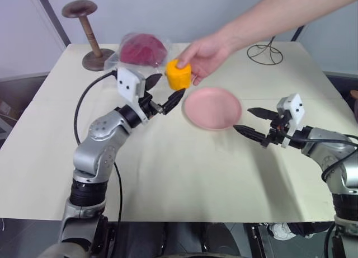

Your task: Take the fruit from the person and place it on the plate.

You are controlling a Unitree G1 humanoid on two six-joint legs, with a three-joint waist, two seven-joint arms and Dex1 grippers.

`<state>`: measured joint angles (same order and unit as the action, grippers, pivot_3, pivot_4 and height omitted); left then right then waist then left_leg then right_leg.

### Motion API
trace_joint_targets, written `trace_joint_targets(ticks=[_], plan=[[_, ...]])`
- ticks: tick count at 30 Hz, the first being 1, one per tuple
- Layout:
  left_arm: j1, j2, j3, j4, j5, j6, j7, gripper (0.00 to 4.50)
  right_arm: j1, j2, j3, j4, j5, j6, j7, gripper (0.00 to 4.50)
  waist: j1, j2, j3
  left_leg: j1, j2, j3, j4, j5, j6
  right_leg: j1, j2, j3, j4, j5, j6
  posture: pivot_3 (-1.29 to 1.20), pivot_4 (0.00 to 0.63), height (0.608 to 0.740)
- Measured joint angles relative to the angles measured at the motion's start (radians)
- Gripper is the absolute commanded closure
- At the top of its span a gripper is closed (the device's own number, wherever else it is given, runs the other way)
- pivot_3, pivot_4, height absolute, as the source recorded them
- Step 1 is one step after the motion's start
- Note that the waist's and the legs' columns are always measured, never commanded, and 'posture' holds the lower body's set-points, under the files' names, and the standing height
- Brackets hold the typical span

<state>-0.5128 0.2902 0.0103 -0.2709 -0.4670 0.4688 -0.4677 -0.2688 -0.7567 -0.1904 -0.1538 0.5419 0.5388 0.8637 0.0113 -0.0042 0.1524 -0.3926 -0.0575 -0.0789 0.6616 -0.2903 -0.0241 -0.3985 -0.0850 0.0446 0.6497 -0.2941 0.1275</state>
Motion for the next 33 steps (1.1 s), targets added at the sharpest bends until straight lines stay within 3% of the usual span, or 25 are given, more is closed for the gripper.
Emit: trace_joint_targets(ticks=[6,8,11,12,23,33], plan=[[-0.045,-0.035,-0.013,0.049,0.024,-0.04,-0.009,0.0,0.015,0.013,-0.001,-0.003,0.0,-0.002,-0.021,0.04,0.0,0.0,0.0,0.0,0.0,0.0,0.0,0.0,0.0,0.0,0.0,0.0,0.0,0.0,0.0,0.0,0.15,0.74],[-0.048,-0.039,-0.018,0.055,0.027,-0.045,-0.012,0.57,0.015,0.013,-0.001,-0.003,-0.001,-0.006,-0.025,0.0,0.0,0.0,0.0,0.0,0.0,0.0,0.0,0.0,0.0,0.0,0.0,0.0,0.0,0.0,0.0,0.0,0.15,0.74],[-0.048,-0.039,-0.018,0.056,0.027,-0.045,-0.018,1.86,0.016,0.013,-0.002,-0.003,-0.003,-0.01,-0.033,0.0,0.0,0.0,0.0,0.0,0.0,0.0,0.0,0.0,0.0,0.0,0.0,0.0,0.0,0.0,0.0,0.0,0.15,0.74],[-0.048,-0.039,-0.018,0.056,0.026,-0.045,-0.02,2.05,0.016,0.013,-0.002,-0.003,-0.003,-0.011,-0.034,0.0,0.0,0.0,0.0,0.0,0.0,0.0,0.0,0.0,0.0,0.0,0.0,0.0,0.0,0.0,0.0,0.0,0.15,0.74],[-0.063,-0.037,-0.043,0.1,0.067,-0.042,-0.015,2.06,0.016,0.026,-0.002,-0.003,-0.008,-0.023,-0.044,0.0,0.001,0.0,0.0,0.0,0.0,0.0,0.0,0.0,0.0,0.001,0.0,0.0,0.0,0.0,0.0,0.0,0.15,0.74],[-0.252,-0.173,-0.131,0.584,0.208,-0.213,-0.052,2.06,0.013,0.054,-0.001,-0.003,-0.018,-0.041,-0.067,0.0,0.001,-0.002,0.001,0.0,-0.001,0.0,0.001,0.0,0.0,0.001,0.0,-0.001,0.0,0.0,0.0,0.0,0.15,0.74]])
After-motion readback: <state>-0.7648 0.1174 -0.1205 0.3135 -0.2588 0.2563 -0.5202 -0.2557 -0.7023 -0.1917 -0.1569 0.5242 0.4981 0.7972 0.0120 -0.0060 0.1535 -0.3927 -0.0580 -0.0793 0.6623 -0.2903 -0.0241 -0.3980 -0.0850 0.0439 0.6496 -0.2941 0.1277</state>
